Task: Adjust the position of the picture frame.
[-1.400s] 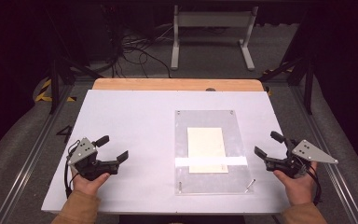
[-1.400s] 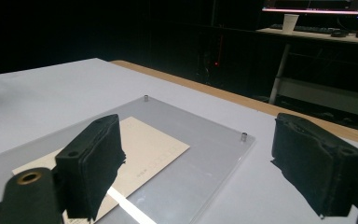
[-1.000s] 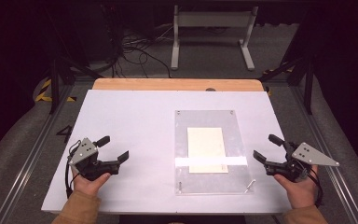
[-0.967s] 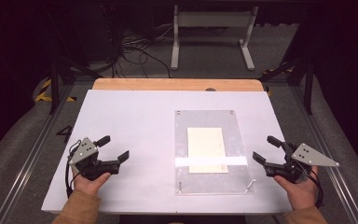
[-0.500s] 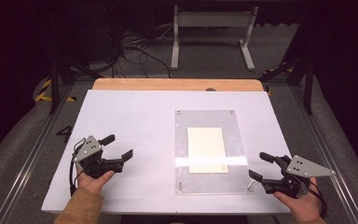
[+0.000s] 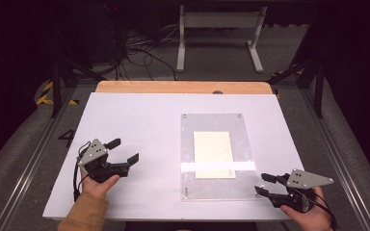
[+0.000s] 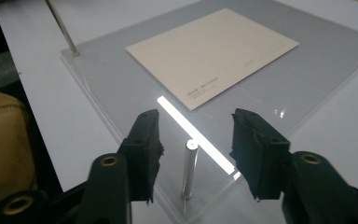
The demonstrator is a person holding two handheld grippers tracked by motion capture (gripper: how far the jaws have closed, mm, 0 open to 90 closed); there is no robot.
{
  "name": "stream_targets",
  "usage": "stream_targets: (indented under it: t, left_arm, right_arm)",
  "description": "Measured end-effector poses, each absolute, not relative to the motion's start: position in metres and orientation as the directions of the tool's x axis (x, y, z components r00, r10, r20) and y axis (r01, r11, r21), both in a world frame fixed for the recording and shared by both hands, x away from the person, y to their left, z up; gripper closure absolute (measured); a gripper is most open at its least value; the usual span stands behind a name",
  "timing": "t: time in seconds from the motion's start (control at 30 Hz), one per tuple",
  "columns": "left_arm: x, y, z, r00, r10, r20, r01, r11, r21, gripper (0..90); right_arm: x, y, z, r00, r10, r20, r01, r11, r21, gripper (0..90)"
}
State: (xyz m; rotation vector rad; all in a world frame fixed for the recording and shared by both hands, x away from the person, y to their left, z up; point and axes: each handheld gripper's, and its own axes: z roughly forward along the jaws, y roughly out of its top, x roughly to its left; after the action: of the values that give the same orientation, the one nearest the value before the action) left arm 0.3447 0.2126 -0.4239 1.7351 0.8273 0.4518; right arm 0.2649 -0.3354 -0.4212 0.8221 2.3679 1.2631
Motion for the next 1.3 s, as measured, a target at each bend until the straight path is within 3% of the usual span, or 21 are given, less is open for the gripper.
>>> stream_targets:
  t: [0.4, 0.73, 1.03, 1.3]
  left_arm:
    - [0.345, 0.210, -0.425, 0.689, 0.717, -0.103, 0.305, -0.159, 0.939, 11.0]
    - [0.345, 0.210, -0.425, 0.684, 0.723, -0.104, 0.309, -0.157, 0.938, 11.5]
    - [0.345, 0.208, -0.426, 0.682, 0.724, -0.102, 0.316, -0.167, 0.934, 11.7]
    - [0.345, 0.208, -0.428, 0.681, 0.724, -0.107, 0.325, -0.168, 0.931, 12.3]
  right_arm:
    - [0.266, -0.335, -0.425, -0.798, 0.603, -0.023, 0.360, 0.507, 0.783, 84.3]
    - [0.271, -0.334, -0.412, -0.786, 0.617, -0.037, 0.372, 0.521, 0.768, 84.7]
    - [0.302, -0.365, -0.391, -0.666, 0.741, -0.085, 0.426, 0.471, 0.773, 84.8]
    - [0.342, -0.397, -0.402, -0.563, 0.826, -0.045, 0.503, 0.384, 0.774, 84.7]
